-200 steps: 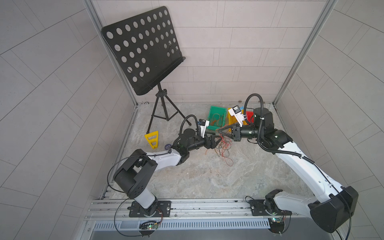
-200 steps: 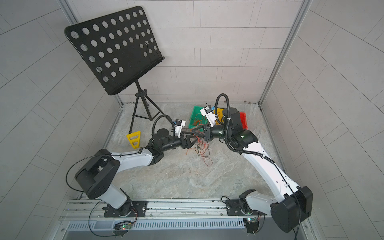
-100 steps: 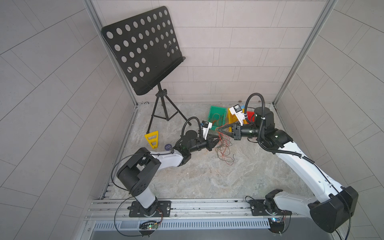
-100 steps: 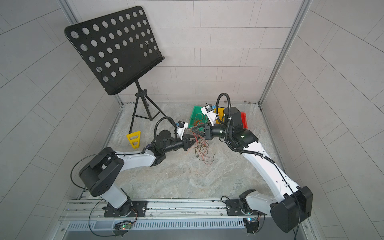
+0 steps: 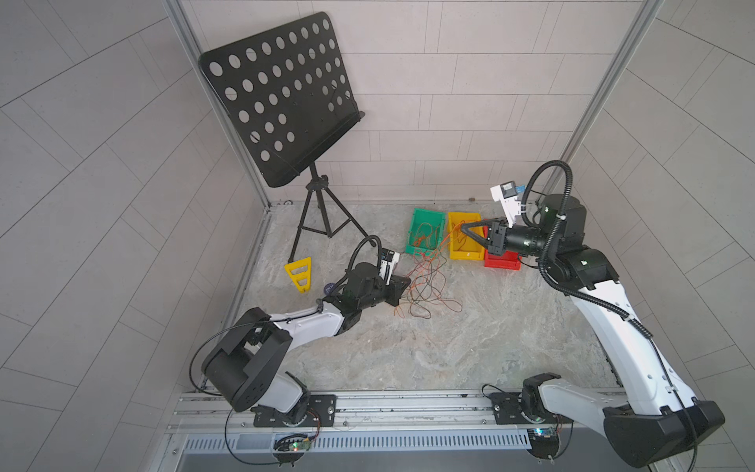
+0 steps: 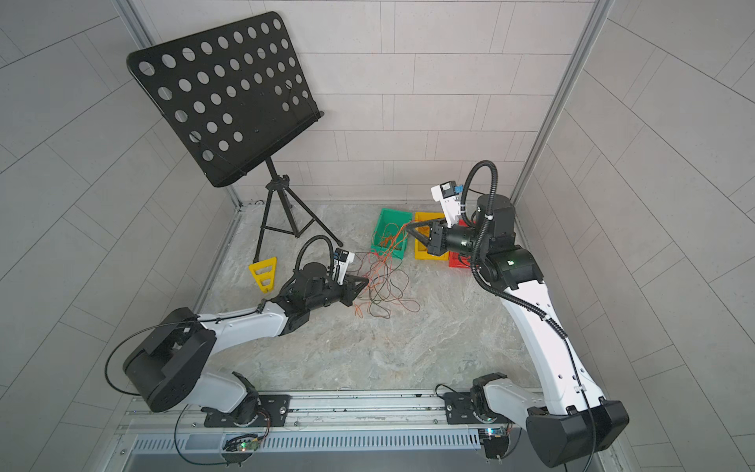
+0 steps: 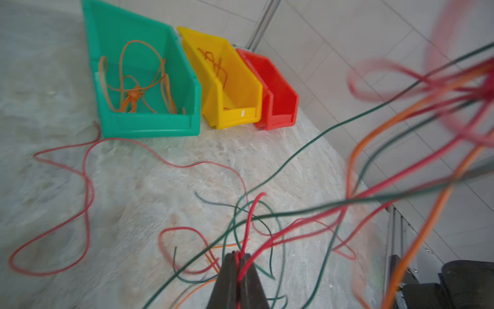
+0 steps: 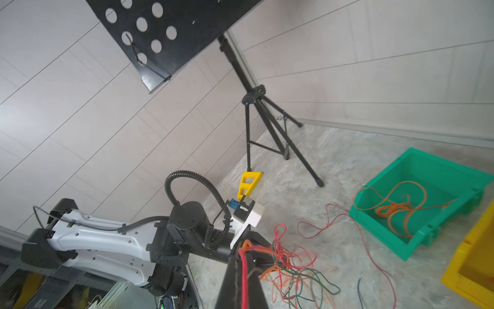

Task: Untangle and sort cables by color
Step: Untie the cable.

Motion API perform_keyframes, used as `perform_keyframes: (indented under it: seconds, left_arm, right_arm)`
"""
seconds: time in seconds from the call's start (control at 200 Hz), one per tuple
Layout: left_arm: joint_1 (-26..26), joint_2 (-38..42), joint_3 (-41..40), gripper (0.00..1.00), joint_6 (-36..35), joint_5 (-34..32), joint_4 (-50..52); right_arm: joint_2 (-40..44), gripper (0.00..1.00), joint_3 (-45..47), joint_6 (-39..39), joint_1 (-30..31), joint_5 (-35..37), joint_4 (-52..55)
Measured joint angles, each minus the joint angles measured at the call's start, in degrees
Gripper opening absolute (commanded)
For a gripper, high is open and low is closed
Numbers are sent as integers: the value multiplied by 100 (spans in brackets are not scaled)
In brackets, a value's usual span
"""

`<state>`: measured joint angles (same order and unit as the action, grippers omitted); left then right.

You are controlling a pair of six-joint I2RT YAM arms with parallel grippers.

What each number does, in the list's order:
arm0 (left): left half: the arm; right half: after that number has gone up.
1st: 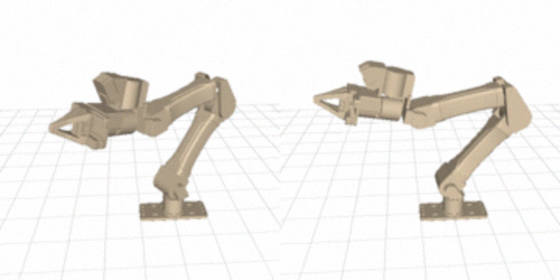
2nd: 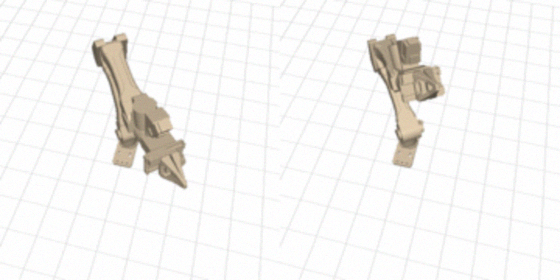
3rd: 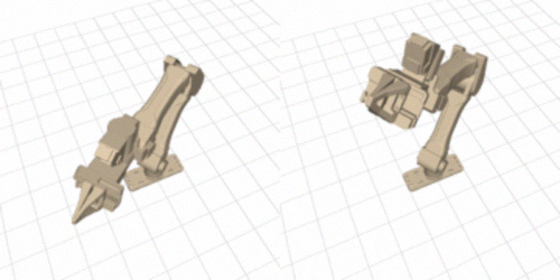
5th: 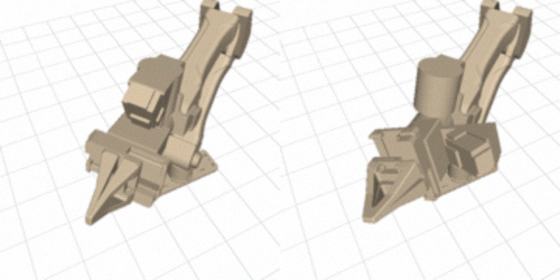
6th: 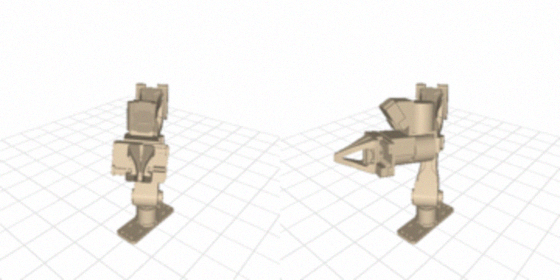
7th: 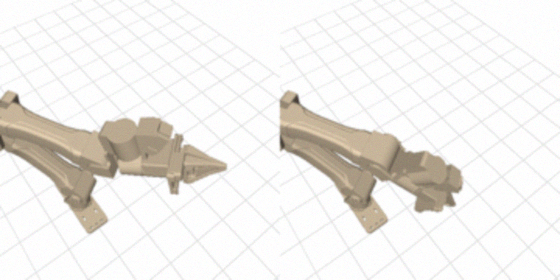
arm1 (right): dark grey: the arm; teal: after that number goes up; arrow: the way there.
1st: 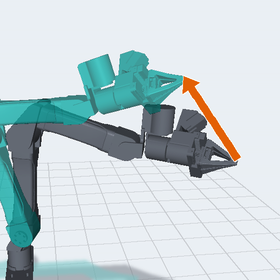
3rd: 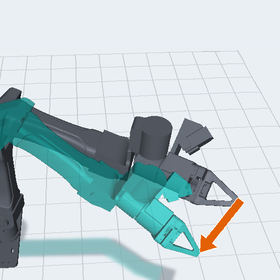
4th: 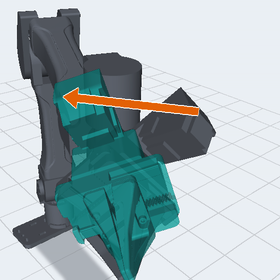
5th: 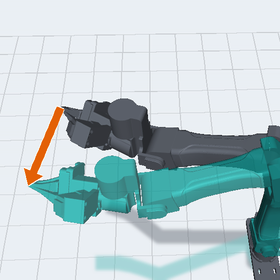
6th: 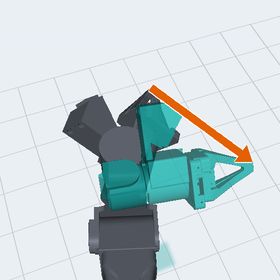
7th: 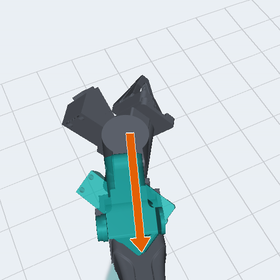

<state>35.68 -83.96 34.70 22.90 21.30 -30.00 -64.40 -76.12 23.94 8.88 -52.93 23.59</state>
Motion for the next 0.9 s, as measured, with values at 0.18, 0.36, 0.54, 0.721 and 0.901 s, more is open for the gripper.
perform_keyframes:
  seconds: [0.18, 0.36, 0.54, 0.721, 0.901]
  left_arm:
    - [-319, 149, -240, 2, 0, -254, 557]
    - [-516, 201, -249, 3, -33, -444, 1174]
    - [-575, 216, -249, 9, -59, -315, 1394]
    - [-579, 601, -247, 34, -181, -173, 1591]
    - [-581, 1484, -140, 45, -350, 33, 1921]
  right_arm:
    - [52, 0, -50, -186, -72, 297, 306]
    - [52, 0, -138, -424, -107, 748, 658]
    - [55, 0, -160, -516, -107, 837, 728]
    - [55, 0, -221, -448, -107, 697, 627]
    - [55, 0, -330, -323, -101, 356, 328]
